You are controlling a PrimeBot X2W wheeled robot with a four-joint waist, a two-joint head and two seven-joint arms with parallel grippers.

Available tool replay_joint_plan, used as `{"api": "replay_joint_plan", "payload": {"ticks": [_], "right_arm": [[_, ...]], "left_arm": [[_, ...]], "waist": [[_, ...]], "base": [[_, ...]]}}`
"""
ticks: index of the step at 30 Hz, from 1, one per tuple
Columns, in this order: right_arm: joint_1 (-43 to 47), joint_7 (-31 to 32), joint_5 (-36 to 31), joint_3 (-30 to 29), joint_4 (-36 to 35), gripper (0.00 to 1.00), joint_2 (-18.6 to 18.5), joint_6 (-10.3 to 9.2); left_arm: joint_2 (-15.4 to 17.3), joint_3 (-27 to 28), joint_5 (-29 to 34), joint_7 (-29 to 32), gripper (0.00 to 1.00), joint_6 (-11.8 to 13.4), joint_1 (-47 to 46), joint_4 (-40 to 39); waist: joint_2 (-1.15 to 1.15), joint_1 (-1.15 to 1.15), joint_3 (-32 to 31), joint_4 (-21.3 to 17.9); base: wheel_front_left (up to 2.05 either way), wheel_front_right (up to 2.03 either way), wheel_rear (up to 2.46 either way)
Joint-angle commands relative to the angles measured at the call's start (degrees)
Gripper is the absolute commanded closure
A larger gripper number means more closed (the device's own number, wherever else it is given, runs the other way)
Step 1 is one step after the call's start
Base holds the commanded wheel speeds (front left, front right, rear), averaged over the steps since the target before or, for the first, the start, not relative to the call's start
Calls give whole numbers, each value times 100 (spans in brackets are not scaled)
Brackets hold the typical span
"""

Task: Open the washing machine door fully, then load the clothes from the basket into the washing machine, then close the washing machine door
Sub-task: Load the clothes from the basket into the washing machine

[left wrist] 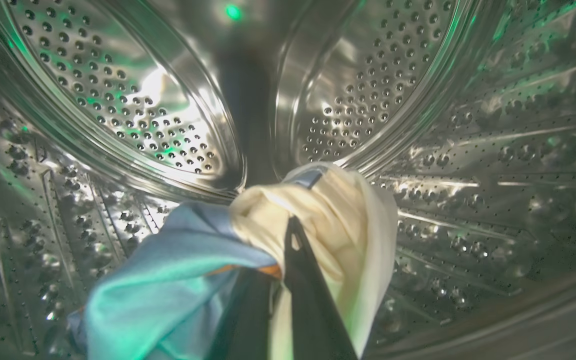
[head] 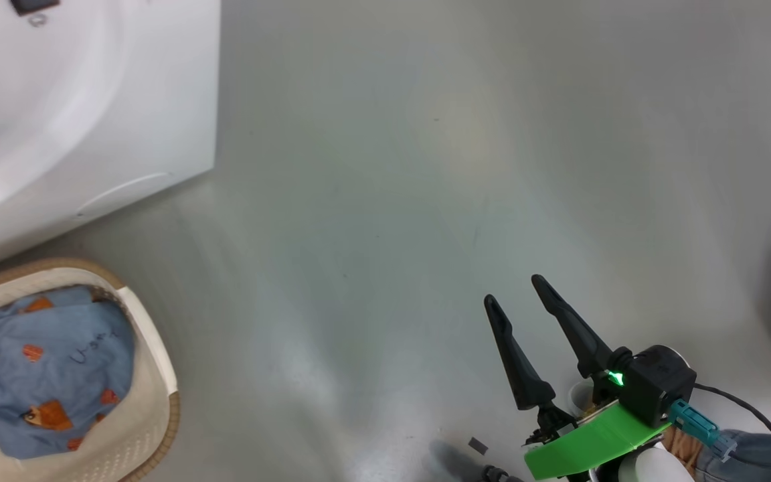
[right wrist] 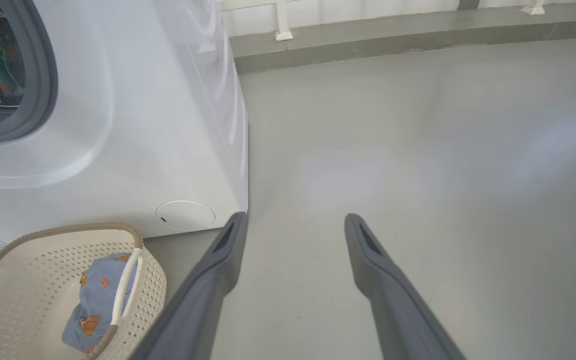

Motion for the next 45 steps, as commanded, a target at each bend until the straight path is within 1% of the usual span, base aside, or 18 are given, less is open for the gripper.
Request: {"api": "replay_joint_plan", "payload": {"ticks": [1,3,7,12,13,14,16,17,18,26,33,36,39,42,45], "right_arm": [[173,-27,59,121,-156,0,-40,9],[185,-27,72,111,-176,0,-40,9],[201,-27,102,106,-179,0,-40,9],[209,-27,149,118,-146,0,-40,9],[204,-27,151,117,-135,0,-40,9],[195,-27,153,116,-127,0,-40,9],[177,-27,147,104,-110,0,-40,9],[177,-27,147,104,-110,0,-40,9],[170,-27,139,94,-103,0,-40,9],[90,-27,101,35,-10,0,-40,9],[12,-27,53,-10,121,0,-40,9],[5,-27,13,-50,202,0,-40,9],[5,-27,-23,-96,252,0,-40,9],[15,-27,-57,-185,294,0,-40,9],[38,-27,-93,-284,330,0,-40,9]], "left_arm": [[350,94,92,-76,100,97,-205,-131],[385,106,169,-98,100,190,-271,-190],[429,35,376,-108,100,281,-233,-247],[410,-218,608,-71,100,315,-208,97],[407,-251,635,-69,79,329,-230,160],[409,-291,668,-57,61,346,-249,229],[387,-338,689,-29,6,348,-279,366],[387,-338,689,-29,6,348,-279,366],[380,-365,710,-30,0,370,-292,428],[97,-485,696,-16,0,415,-213,851],[-292,-496,604,-78,0,515,145,977],[-490,-411,476,-100,0,549,419,994],[-651,-306,350,-107,0,538,643,925],[-842,-132,192,-109,0,507,948,669],[-1000,-102,215,-110,0,457,1318,355]], "waist": [[0,0,107,-82],[0,0,142,-92],[0,0,160,-95],[0,0,120,-41],[0,0,107,-28],[0,0,91,-15],[0,0,46,17],[0,0,46,17],[0,0,17,38],[0,0,-290,281],[0,0,-693,587],[0,0,-938,775],[0,0,-1111,929],[0,0,-1281,1119],[0,0,-1456,1336]], "base": [[0,0,0],[0,0,0],[0,0,0],[0,0,0],[0,0,0],[0,0,0],[0,0,0],[0,0,0],[0,0,0],[0,0,0],[0,0,0],[0,0,0],[0,0,0],[0,0,0],[0,0,0]]}}
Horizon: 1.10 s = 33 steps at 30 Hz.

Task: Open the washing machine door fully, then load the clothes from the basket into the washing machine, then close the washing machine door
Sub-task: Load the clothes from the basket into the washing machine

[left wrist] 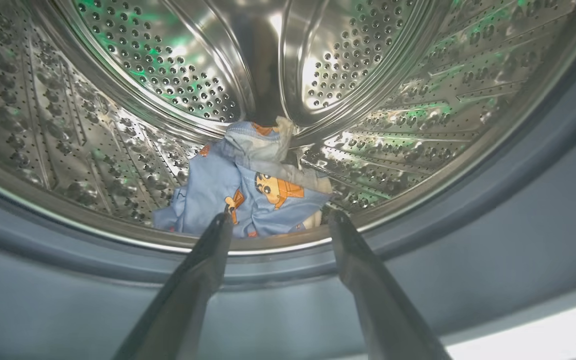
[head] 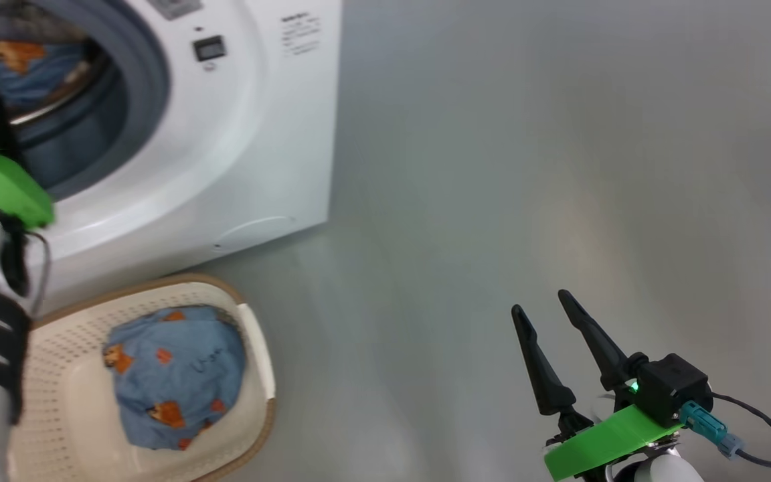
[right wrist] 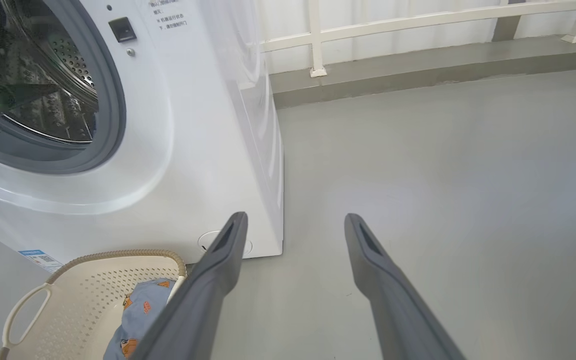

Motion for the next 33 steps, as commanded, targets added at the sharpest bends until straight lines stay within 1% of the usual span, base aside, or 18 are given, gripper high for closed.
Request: {"api": "replay_joint_plan", "payload": {"ticks": [1,8,15,16,19,22,33], "right_arm": [[-11,-27,-67,63,-77,0,-38,9],[77,-27,-142,-122,0,0,-38,9],[184,-27,-180,-249,41,0,-38,9],[184,-27,-180,-249,41,0,-38,9],[210,-27,-201,-288,45,0,-38,9],[236,-27,-226,-327,60,0,-38,9],[426,-27,-246,-422,108,0,-109,9]], "left_arm": [[143,100,37,-34,0,-46,292,-297],[-212,229,102,-35,0,-138,1286,-1025],[-451,312,237,-35,0,-196,2240,-1757],[-451,312,237,-35,0,-196,2240,-1757],[-522,370,262,-35,0,-253,2645,-2152],[-564,450,273,-35,0,-254,3071,-2543],[-683,677,329,-36,0,-141,4681,-3950]], "waist": [[0,0,-407,423],[0,0,-870,841],[0,0,-1195,1164],[0,0,-1195,1164],[0,0,-1297,1248],[0,0,-1418,1317],[0,0,-1774,1534]], "base": [[0,0,0],[0,0,0],[0,0,0],[0,0,0],[0,0,0],[0,0,0],[0,0,0]]}}
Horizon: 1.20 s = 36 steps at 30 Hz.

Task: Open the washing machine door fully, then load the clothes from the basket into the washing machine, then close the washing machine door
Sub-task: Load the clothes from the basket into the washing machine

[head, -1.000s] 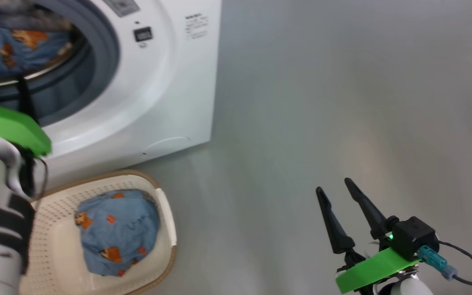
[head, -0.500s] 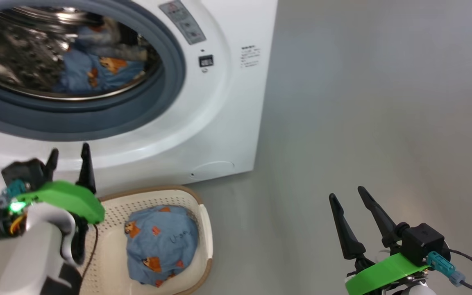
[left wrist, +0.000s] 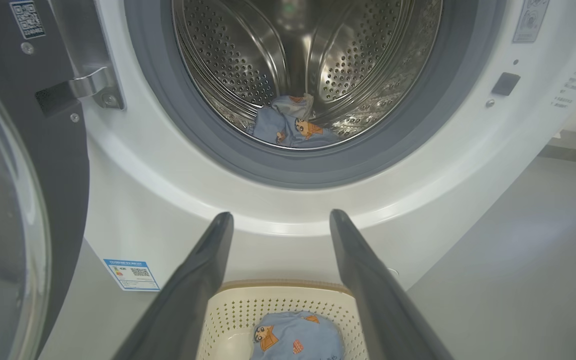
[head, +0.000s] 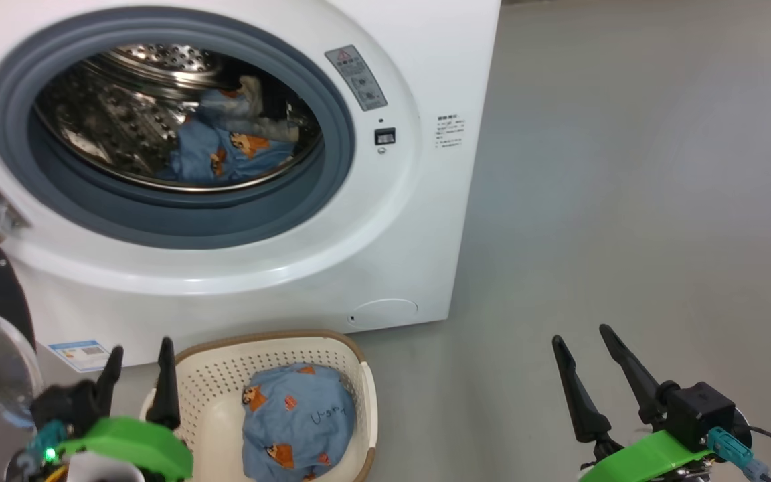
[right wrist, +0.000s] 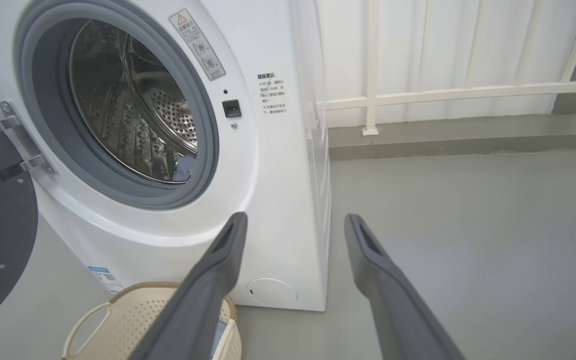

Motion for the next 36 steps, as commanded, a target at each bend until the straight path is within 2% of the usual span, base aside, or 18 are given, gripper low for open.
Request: {"api": "replay_joint_plan", "payload": {"ticks": [1,11,17,27,36], "right_arm": [[44,-27,-10,96,-113,0,-42,9],[218,-27,47,67,-51,0,-159,9],[239,-27,40,14,-26,0,-200,9],[211,-27,31,-37,17,0,-200,9],[218,-27,43,-64,38,0,-182,9]], "left_arm": [[131,220,48,-37,0,39,67,-306],[-4,322,293,-37,0,305,1345,-1530],[-62,375,323,-37,0,445,1807,-2071],[-68,335,327,43,0,573,2035,-2462],[-21,366,255,40,0,549,2057,-2430]], "waist": [[0,0,-107,96],[0,0,-471,108],[0,0,-548,108],[0,0,-576,62],[0,0,-589,19]], "base": [[0,0,0],[0,0,0],[0,0,0],[0,0,0],[0,0,0]]}}
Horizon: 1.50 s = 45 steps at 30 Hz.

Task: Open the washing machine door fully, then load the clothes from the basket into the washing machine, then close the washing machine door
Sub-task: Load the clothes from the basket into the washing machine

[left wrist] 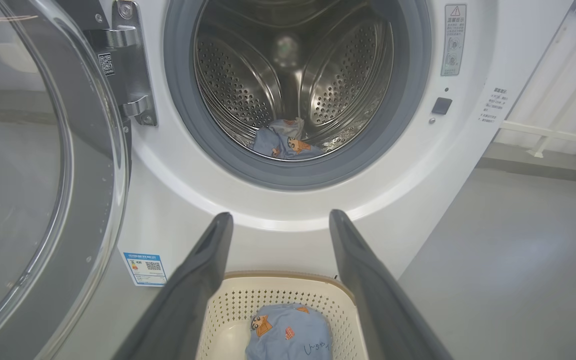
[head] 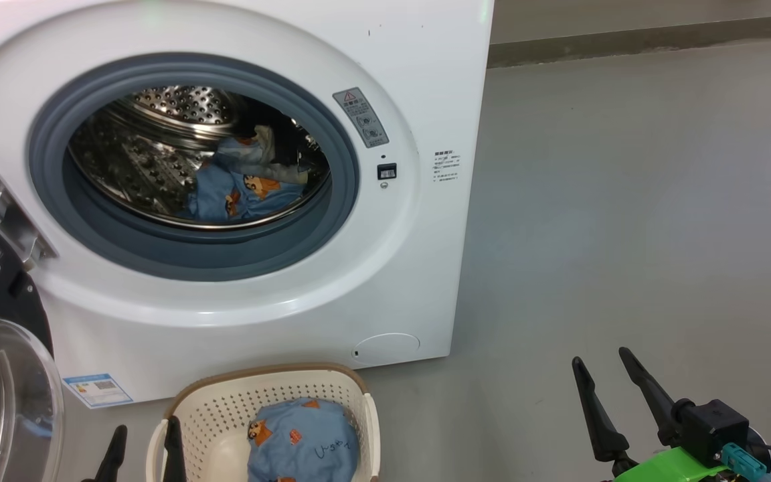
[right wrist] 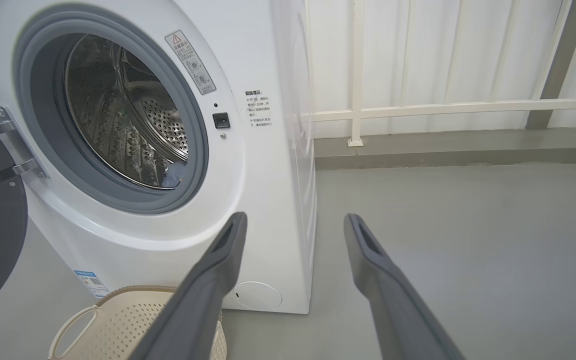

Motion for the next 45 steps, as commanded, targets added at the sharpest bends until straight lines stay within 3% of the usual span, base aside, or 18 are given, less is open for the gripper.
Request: {"api": "replay_joint_plan", "payload": {"ticks": [1,11,36,45], "right_arm": [[-23,-27,37,110,-121,0,-15,9],[-12,-27,47,113,-107,0,-13,9],[-137,-27,3,121,-143,0,34,9],[-290,-27,-86,122,-227,0,71,9]], "left_arm": [[105,208,4,-20,0,22,-120,-122],[145,133,-1,26,0,29,-90,-155],[204,10,-50,-70,0,-301,-541,463],[258,-169,-18,-13,0,-460,-835,663]], "waist": [[0,0,-2,-4],[0,0,-38,-7],[0,0,140,95],[0,0,580,19]], "base": [[0,0,0],[0,0,0],[0,0,0],[0,0,0]]}}
